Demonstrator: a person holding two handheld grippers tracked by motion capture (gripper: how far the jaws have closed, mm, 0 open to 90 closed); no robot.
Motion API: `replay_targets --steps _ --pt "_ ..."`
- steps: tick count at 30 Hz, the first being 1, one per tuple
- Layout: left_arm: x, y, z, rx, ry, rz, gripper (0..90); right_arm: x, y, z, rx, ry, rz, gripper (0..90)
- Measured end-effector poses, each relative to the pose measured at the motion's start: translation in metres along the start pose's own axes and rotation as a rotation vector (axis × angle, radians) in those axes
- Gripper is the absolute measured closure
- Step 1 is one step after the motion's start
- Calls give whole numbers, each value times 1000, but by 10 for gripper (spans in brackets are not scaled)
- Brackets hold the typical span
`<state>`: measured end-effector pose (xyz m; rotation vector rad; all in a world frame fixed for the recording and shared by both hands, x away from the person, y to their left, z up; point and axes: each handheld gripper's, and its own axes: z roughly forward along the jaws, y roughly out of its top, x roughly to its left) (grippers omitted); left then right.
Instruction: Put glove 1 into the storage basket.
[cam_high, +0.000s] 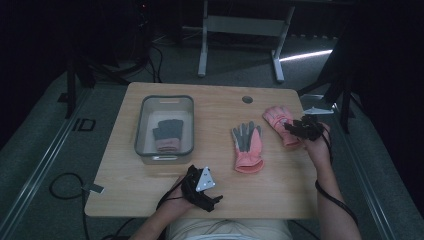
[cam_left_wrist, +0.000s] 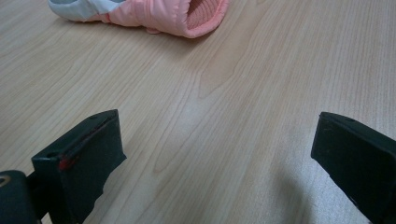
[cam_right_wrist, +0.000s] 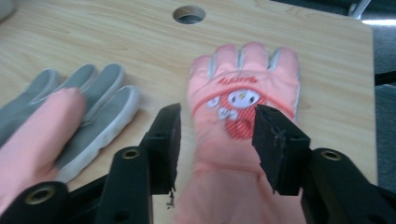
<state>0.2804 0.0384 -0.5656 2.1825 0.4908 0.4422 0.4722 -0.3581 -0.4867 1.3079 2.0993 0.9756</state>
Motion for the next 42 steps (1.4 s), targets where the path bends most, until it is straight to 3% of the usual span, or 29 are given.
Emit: replay_targets --steps 5,11,22,28,38,42 --pt "0 0 -1 -5 -8 -1 19 -12 13 11 -22 -10 3 464" --pt "1 0 -2 -4 -2 -9 19 -18 20 34 17 -22 -3 443" --pt "1 -2 -1 1 -12 -16 19 -22 4 65 100 -41 -32 433" --pt "1 -2 -2 -1 -12 -11 19 -21 -2 71 116 -41 -45 528" --pt "2 -2 -3 -7 5 -14 19 -20 1 71 140 -36 1 784" --pt "2 -2 -3 -5 4 -14 19 -19 5 63 127 -63 52 847"
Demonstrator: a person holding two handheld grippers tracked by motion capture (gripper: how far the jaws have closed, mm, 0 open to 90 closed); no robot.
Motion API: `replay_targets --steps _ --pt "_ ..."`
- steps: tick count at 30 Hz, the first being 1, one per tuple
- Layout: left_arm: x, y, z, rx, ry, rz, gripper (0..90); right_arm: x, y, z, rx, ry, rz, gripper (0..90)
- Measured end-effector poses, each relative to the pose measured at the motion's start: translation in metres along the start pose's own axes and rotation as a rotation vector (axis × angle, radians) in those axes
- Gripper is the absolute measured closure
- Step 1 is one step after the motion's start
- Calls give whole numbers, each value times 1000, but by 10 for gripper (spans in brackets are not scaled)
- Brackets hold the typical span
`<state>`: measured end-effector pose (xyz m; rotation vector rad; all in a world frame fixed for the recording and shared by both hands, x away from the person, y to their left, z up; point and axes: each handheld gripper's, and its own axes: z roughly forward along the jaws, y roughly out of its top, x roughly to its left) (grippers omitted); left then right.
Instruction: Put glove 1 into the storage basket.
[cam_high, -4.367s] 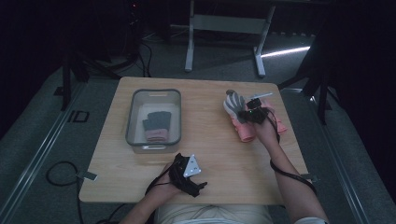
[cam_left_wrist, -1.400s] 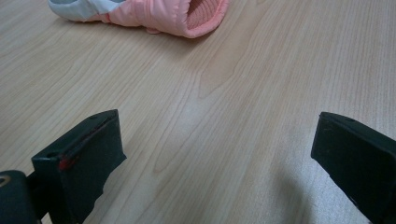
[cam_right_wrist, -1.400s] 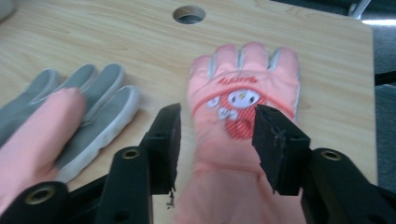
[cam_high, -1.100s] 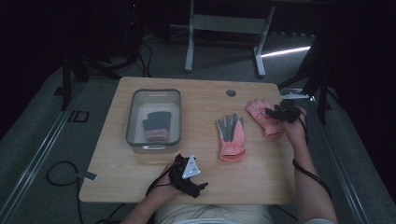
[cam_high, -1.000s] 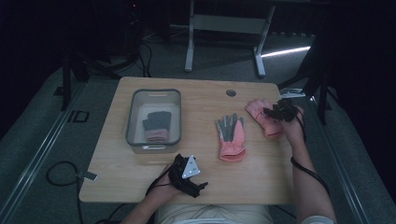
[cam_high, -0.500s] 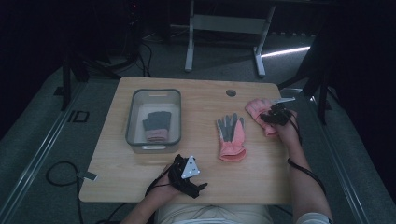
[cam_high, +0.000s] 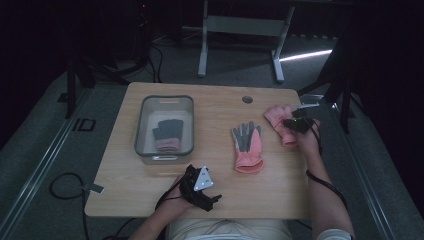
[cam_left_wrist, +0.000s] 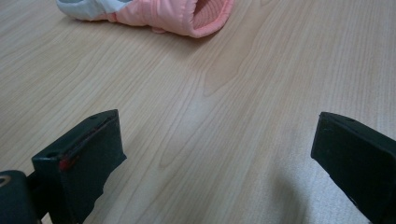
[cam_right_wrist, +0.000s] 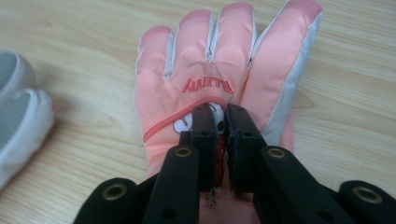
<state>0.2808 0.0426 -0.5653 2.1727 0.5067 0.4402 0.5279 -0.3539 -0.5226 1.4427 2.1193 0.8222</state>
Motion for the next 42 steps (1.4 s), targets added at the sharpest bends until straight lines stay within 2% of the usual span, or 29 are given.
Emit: replay_targets --steps 5,9,10,12,14,15,16,17,20,24,27,29,34,39,42 --pt "0 0 0 -3 6 -4 19 4 2 -17 -3 -14 40 859" --pt "1 0 0 -6 4 -9 19 12 3 -37 -24 -27 39 862" --pt "1 0 0 -6 4 -9 19 12 3 -37 -24 -27 39 862" --pt "3 0 0 -7 3 -11 19 18 2 -52 -51 -31 42 863" --pt "3 0 0 -2 2 -10 19 20 2 -57 -61 -31 35 864" --pt "3 0 1 0 3 -10 18 32 0 -77 -101 -40 27 865" --pt "3 0 1 0 3 -10 19 32 0 -77 -101 -40 27 865" --pt "3 0 2 1 2 -12 19 40 -1 -89 -113 -51 34 865" --pt "3 0 1 -6 -4 -11 18 49 -7 -107 -134 -55 67 865" --pt "4 0 1 -4 -4 -9 19 55 -13 -121 -144 -49 98 865" --pt "4 0 1 -3 -4 -7 19 62 -23 -134 -164 -66 125 864" --pt "4 0 1 -5 -6 -8 19 65 -30 -139 -168 -71 138 865" --pt "4 1 1 -18 -18 -8 19 72 -47 -140 -137 -85 165 865" --pt "5 1 2 -16 -24 -9 19 73 -63 -132 -108 -90 183 864" --pt "3 0 2 -31 -28 8 19 73 -68 -127 -98 -95 183 864"
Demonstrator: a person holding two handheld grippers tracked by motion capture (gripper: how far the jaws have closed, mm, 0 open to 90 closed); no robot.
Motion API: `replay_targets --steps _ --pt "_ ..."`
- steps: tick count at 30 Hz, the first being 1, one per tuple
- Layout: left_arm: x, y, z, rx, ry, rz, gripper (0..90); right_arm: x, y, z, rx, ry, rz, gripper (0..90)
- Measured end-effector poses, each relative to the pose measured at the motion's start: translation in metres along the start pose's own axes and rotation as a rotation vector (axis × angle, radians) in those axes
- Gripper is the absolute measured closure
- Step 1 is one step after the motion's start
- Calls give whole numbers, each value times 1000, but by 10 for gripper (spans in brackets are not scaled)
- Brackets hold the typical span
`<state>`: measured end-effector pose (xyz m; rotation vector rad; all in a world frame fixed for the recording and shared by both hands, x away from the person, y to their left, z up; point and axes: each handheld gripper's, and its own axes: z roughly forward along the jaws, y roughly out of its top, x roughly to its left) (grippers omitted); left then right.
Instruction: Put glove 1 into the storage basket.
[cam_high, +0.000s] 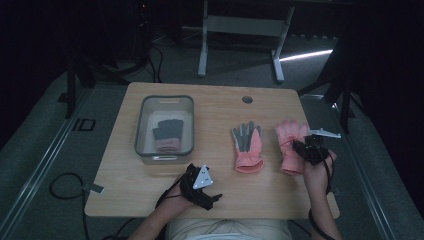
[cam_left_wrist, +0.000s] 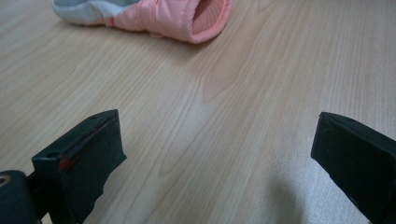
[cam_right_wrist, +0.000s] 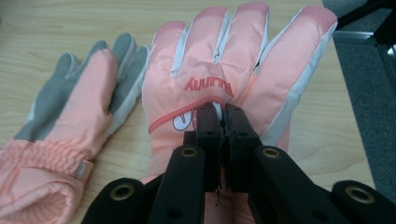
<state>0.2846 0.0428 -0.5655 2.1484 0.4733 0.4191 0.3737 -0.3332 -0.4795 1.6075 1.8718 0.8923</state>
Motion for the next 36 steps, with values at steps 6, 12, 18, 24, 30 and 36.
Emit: replay_targets --steps 6,12,18,24,30,36 --pt "-2 0 2 17 -3 5 28 -5 -6 15 32 -2 10 864" --pt "-3 0 3 25 -13 7 26 -9 -8 29 46 9 4 863" --pt "-4 0 3 16 -27 -4 26 -14 -15 43 77 5 1 858" --pt "-4 1 2 16 -24 -11 27 -15 -18 49 84 12 -3 852" --pt "-4 2 2 43 -31 -26 27 -19 -18 50 84 31 -3 805" --pt "-5 1 4 54 -39 -16 27 -25 -12 36 74 59 -32 709"
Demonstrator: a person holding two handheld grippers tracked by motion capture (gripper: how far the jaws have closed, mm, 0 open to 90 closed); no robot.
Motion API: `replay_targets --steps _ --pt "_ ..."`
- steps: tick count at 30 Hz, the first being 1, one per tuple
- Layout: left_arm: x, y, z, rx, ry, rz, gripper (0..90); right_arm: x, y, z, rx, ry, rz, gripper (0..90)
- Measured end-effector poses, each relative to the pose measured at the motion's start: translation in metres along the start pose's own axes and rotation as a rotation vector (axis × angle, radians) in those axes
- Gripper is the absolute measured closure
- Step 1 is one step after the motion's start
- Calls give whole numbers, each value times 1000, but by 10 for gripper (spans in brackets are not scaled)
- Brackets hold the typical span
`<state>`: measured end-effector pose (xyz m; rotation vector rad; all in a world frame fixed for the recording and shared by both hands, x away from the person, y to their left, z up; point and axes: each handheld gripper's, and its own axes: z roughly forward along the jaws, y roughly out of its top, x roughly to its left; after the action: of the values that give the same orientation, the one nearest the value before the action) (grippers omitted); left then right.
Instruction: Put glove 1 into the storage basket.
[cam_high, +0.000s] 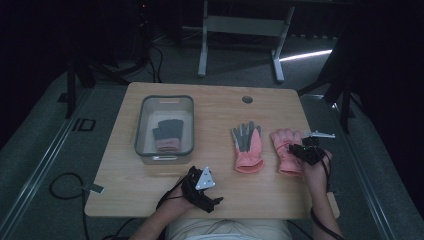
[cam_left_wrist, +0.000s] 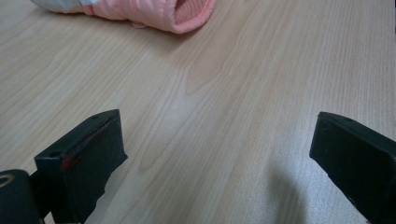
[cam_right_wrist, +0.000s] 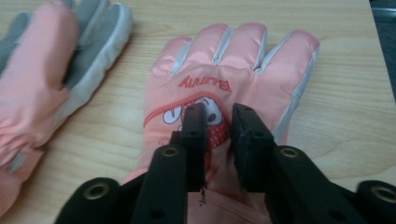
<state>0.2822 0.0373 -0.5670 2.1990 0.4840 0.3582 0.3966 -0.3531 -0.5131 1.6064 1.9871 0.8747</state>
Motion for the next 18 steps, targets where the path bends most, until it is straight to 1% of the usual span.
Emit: replay_targets --steps 2,3,4,5,6,7,8,11,13,14,16,18 --pt "0 0 0 -11 2 3 26 -4 4 -11 -9 28 -40 675" --pt "0 0 0 -11 2 3 26 -4 4 -11 -9 28 -40 675" --pt "0 0 0 -9 2 4 26 -7 8 -19 -2 61 -90 645" --pt "0 0 0 -7 2 5 26 -7 8 -19 -2 61 -90 645" --pt "0 0 0 -7 2 5 26 -9 10 -22 0 71 -111 632" --pt "0 -1 0 -10 9 11 26 -11 13 -26 13 97 -169 630" --pt "0 -1 0 -14 9 10 26 -13 14 -28 17 112 -198 622" --pt "0 -1 0 -15 6 10 26 -15 17 -29 54 126 -269 605" --pt "0 -1 0 -18 5 7 26 -16 17 -28 74 138 -289 600" --pt "1 -1 0 -17 3 5 26 -16 16 -26 81 135 -293 590" --pt "1 -1 0 -17 1 3 25 -17 15 -22 92 131 -289 584" --pt "1 -1 0 -20 -1 3 25 -16 14 -18 88 132 -277 579"
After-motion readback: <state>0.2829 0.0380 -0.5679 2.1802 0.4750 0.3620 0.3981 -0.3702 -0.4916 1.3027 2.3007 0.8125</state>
